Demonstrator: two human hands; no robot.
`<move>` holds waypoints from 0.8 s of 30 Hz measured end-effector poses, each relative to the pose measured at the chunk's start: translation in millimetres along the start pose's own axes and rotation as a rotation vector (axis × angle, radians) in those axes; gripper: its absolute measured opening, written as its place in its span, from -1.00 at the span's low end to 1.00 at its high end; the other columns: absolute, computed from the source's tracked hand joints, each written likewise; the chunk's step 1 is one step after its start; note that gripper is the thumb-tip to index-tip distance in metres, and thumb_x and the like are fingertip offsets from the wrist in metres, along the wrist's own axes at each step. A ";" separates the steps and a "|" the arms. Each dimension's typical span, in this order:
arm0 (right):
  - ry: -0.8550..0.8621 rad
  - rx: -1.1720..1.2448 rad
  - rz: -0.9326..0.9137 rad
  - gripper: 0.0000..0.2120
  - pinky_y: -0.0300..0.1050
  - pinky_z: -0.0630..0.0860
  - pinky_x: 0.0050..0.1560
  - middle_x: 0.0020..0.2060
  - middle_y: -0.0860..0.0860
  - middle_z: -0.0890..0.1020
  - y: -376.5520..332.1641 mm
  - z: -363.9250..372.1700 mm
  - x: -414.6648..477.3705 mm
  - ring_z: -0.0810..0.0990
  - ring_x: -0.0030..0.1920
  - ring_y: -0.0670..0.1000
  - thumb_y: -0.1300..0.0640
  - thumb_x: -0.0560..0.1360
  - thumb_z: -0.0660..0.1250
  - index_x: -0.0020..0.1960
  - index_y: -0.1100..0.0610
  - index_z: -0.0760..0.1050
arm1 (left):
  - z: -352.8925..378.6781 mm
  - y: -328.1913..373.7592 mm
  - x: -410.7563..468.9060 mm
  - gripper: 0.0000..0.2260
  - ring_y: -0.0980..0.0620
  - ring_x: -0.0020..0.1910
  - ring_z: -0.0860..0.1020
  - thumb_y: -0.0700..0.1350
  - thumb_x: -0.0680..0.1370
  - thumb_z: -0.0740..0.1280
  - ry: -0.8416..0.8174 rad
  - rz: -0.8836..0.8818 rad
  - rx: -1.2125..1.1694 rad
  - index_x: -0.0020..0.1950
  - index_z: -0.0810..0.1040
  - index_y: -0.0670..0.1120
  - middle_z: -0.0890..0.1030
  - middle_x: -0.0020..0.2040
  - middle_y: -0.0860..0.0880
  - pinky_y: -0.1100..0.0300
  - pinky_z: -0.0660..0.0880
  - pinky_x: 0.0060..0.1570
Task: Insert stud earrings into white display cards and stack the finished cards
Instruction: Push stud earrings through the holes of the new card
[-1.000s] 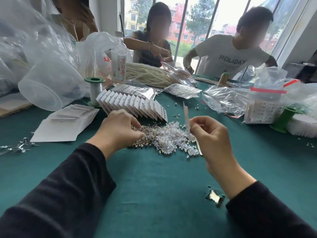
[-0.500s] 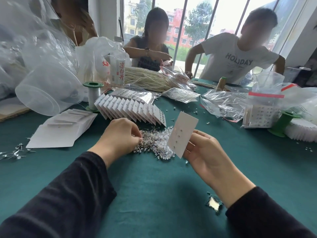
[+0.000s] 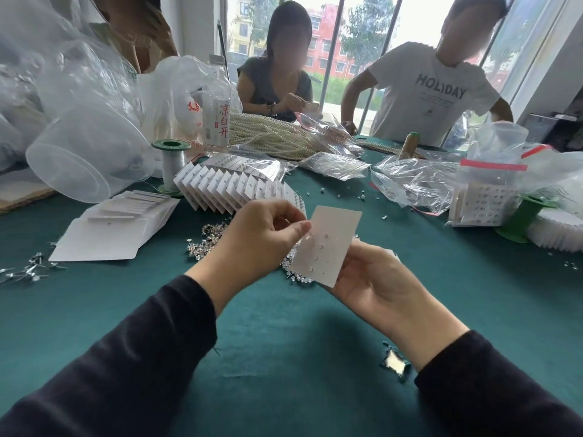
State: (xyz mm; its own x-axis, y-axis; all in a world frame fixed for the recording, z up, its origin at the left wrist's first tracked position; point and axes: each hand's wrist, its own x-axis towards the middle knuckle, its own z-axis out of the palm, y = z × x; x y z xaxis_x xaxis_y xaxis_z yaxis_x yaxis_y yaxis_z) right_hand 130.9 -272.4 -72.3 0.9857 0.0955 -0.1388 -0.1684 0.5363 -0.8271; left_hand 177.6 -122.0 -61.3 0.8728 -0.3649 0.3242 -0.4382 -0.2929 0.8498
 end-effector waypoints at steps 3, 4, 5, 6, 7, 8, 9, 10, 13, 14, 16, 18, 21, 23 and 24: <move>-0.070 -0.037 -0.013 -0.75 -0.02 0.60 -0.12 -0.18 0.18 0.65 2.5 2.5 -1.0 0.64 -0.24 0.10 0.28 0.26 0.33 -0.08 0.28 0.62 | 9.0 3.0 -2.2 -0.93 0.19 -0.34 0.47 -0.15 0.50 0.34 0.054 0.055 0.048 -0.19 0.53 -0.02 0.54 -0.27 0.10 0.44 0.38 -0.39; -0.076 -0.037 -0.018 -0.74 -0.01 0.60 -0.12 -0.18 0.19 0.65 3.0 3.2 -0.9 0.64 -0.25 0.11 0.29 0.25 0.33 -0.06 0.29 0.60 | 9.4 3.4 -2.3 -0.92 0.20 -0.33 0.47 -0.14 0.50 0.34 0.068 0.063 0.052 -0.19 0.52 -0.01 0.53 -0.27 0.12 0.43 0.37 -0.38; -0.078 -0.036 -0.025 -0.72 -0.01 0.60 -0.12 -0.18 0.19 0.65 3.6 3.6 -0.7 0.64 -0.25 0.12 0.30 0.25 0.34 -0.05 0.30 0.60 | 9.2 3.6 -2.1 -0.91 0.21 -0.34 0.46 -0.14 0.50 0.34 0.077 0.068 0.051 -0.20 0.52 0.00 0.52 -0.28 0.13 0.42 0.36 -0.38; -0.079 -0.039 -0.032 -0.71 0.00 0.60 -0.10 -0.17 0.19 0.64 4.2 4.0 -0.6 0.64 -0.24 0.12 0.30 0.25 0.34 -0.04 0.29 0.60 | 8.8 3.6 -2.1 -0.91 0.22 -0.34 0.45 -0.13 0.50 0.34 0.082 0.072 0.056 -0.20 0.51 0.00 0.51 -0.28 0.15 0.43 0.36 -0.38; -0.081 -0.050 -0.037 -0.71 0.02 0.58 -0.06 -0.14 0.19 0.64 4.6 3.9 -0.4 0.63 -0.22 0.13 0.29 0.26 0.34 -0.02 0.27 0.60 | 8.7 3.6 -2.0 -0.91 0.23 -0.35 0.44 -0.13 0.50 0.34 0.086 0.079 0.068 -0.20 0.51 0.01 0.50 -0.29 0.16 0.42 0.35 -0.39; -0.084 -0.063 -0.040 -0.70 0.03 0.57 -0.02 -0.13 0.19 0.64 5.2 4.2 -0.3 0.63 -0.20 0.13 0.29 0.27 0.34 0.00 0.26 0.59 | 8.7 3.7 -2.2 -0.91 0.24 -0.35 0.43 -0.12 0.49 0.34 0.094 0.085 0.082 -0.20 0.51 0.02 0.49 -0.29 0.18 0.42 0.34 -0.39; -0.088 -0.071 -0.042 -0.70 0.04 0.56 0.00 -0.12 0.19 0.63 5.6 4.4 -0.5 0.63 -0.19 0.12 0.29 0.29 0.34 0.02 0.25 0.59 | 9.0 3.8 -2.2 -0.91 0.25 -0.36 0.43 -0.12 0.49 0.35 0.103 0.093 0.095 -0.20 0.50 0.03 0.48 -0.30 0.19 0.44 0.34 -0.39; -0.093 -0.071 -0.042 -0.70 0.05 0.56 0.00 -0.13 0.18 0.64 6.0 4.7 -0.9 0.63 -0.19 0.12 0.29 0.30 0.33 0.02 0.25 0.59 | 9.2 3.9 -2.5 -0.90 0.24 -0.35 0.44 -0.13 0.49 0.35 0.111 0.103 0.106 -0.21 0.50 0.03 0.48 -0.30 0.20 0.46 0.35 -0.39; -0.110 -0.068 -0.046 -0.73 0.01 0.62 -0.10 -0.16 0.17 0.66 6.9 4.5 -1.2 0.65 -0.21 0.10 0.31 0.31 0.33 0.01 0.25 0.60 | 10.6 3.7 -2.4 -0.92 0.13 -0.24 0.51 -0.14 0.48 0.35 0.135 0.114 0.122 -0.19 0.51 0.01 0.51 -0.24 0.18 0.43 0.38 -0.33; -0.114 -0.072 -0.046 -0.73 -0.01 0.62 -0.13 -0.15 0.18 0.66 7.1 4.5 -1.5 0.66 -0.20 0.10 0.31 0.32 0.33 0.02 0.26 0.59 | 11.0 3.5 -2.3 -0.93 0.10 -0.21 0.52 -0.14 0.48 0.35 0.143 0.111 0.127 -0.18 0.52 0.00 0.52 -0.23 0.17 0.41 0.39 -0.31; -0.120 -0.084 -0.048 -0.73 -0.02 0.61 -0.15 -0.14 0.18 0.66 7.2 4.4 -1.4 0.66 -0.19 0.11 0.32 0.33 0.33 0.03 0.27 0.59 | 11.3 3.5 -1.9 -0.93 0.10 -0.20 0.51 -0.13 0.48 0.36 0.153 0.111 0.137 -0.19 0.51 0.01 0.53 -0.22 0.16 0.46 0.37 -0.32; -0.120 -0.097 -0.054 -0.76 -0.01 0.61 -0.12 -0.15 0.18 0.67 7.2 4.5 -1.7 0.66 -0.18 0.10 0.31 0.31 0.34 -0.03 0.25 0.62 | 11.3 3.7 -2.4 -0.91 0.13 -0.21 0.50 -0.13 0.47 0.36 0.150 0.120 0.145 -0.21 0.50 0.03 0.53 -0.20 0.15 0.51 0.36 -0.30; -0.110 -0.108 -0.054 -0.79 0.04 0.60 -0.03 -0.16 0.18 0.66 6.9 4.2 -1.8 0.66 -0.18 0.10 0.30 0.30 0.34 -0.08 0.27 0.62 | 11.4 4.0 -3.4 -0.90 0.20 -0.21 0.48 -0.12 0.47 0.36 0.140 0.141 0.205 -0.21 0.49 0.04 0.54 -0.16 0.11 0.54 0.33 -0.27; -0.111 -0.110 -0.045 -0.78 0.03 0.60 -0.01 -0.16 0.18 0.66 6.7 3.9 -1.6 0.65 -0.17 0.11 0.30 0.30 0.33 -0.08 0.28 0.61 | 11.5 3.8 -3.3 -0.90 0.23 -0.23 0.46 -0.13 0.47 0.37 0.140 0.159 0.246 -0.21 0.48 0.04 0.54 -0.15 0.09 0.54 0.32 -0.27; -0.113 -0.103 -0.036 -0.77 0.03 0.60 -0.01 -0.14 0.19 0.66 6.4 3.6 -1.3 0.65 -0.15 0.12 0.30 0.30 0.32 -0.06 0.29 0.61 | 11.5 3.4 -3.3 -0.89 0.23 -0.23 0.45 -0.13 0.46 0.37 0.140 0.168 0.260 -0.21 0.48 0.03 0.53 -0.15 0.08 0.53 0.32 -0.27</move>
State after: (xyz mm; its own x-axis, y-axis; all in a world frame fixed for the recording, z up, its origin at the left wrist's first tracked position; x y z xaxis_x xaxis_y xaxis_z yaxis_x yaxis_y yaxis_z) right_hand 128.5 -266.0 -75.5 0.9834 0.1744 -0.0503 -0.1255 0.4527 -0.8828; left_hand 170.8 -132.0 -64.2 0.7971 -0.3078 0.5195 -0.6025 -0.4613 0.6513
